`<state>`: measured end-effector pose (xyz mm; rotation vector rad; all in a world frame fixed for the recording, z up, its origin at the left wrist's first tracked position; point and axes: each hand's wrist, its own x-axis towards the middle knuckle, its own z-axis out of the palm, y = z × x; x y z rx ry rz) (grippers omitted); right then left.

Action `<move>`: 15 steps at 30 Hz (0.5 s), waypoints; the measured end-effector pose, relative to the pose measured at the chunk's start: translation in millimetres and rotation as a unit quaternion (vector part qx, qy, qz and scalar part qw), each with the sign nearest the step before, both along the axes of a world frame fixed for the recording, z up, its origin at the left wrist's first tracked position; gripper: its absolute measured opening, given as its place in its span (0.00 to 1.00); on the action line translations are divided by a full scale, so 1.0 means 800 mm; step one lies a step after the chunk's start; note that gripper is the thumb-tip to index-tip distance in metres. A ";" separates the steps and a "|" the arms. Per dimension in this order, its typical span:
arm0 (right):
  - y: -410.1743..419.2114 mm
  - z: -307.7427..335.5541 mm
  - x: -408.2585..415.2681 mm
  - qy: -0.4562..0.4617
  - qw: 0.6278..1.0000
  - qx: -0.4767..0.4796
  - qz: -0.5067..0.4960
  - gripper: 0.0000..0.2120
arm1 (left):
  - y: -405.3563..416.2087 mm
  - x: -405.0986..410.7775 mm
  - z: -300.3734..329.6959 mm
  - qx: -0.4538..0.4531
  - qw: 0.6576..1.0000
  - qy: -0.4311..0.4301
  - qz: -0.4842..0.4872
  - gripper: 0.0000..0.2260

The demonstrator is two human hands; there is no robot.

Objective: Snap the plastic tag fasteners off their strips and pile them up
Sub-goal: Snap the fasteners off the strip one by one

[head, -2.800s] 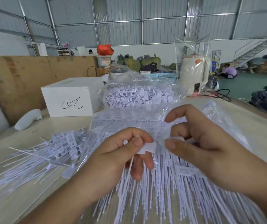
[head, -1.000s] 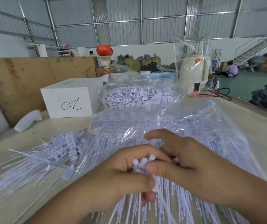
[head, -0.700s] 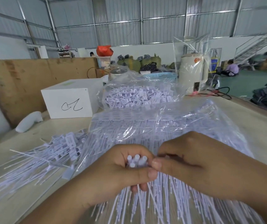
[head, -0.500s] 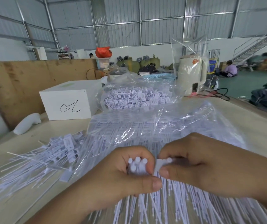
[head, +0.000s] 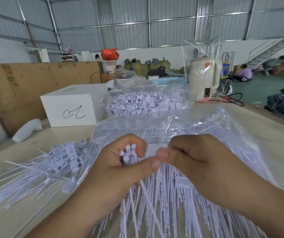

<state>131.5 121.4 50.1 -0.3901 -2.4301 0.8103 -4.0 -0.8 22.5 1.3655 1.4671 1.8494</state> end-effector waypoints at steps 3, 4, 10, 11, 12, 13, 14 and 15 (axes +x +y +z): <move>0.019 0.005 0.000 0.112 0.989 -0.028 -0.094 0.25 | 0.000 0.003 0.000 0.025 0.998 -0.002 0.055 0.11; 0.027 0.007 0.003 0.125 0.987 -0.031 -0.093 0.25 | -0.001 0.002 0.001 0.026 0.998 -0.009 0.062 0.11; 0.016 -0.009 0.003 -0.023 0.992 -0.020 0.121 0.15 | -0.004 -0.009 -0.001 -0.041 0.999 0.009 -0.017 0.09; 0.014 -0.011 0.001 -0.032 0.991 0.003 0.128 0.15 | -0.005 -0.011 -0.002 -0.053 0.997 0.014 -0.052 0.12; 0.013 -0.013 -0.001 -0.034 0.991 0.012 0.130 0.15 | -0.005 -0.012 -0.002 -0.061 0.994 0.018 -0.094 0.15; 0.014 -0.013 -0.001 -0.032 0.991 0.012 0.131 0.16 | -0.006 -0.014 0.000 -0.071 0.988 0.028 -0.137 0.17; 0.015 -0.014 -0.001 -0.031 0.991 0.014 0.128 0.17 | -0.007 -0.014 0.002 -0.086 0.979 0.040 -0.179 0.18; 0.015 -0.013 0.000 -0.031 0.992 0.020 0.121 0.17 | -0.008 -0.014 0.004 -0.103 0.970 0.049 -0.213 0.19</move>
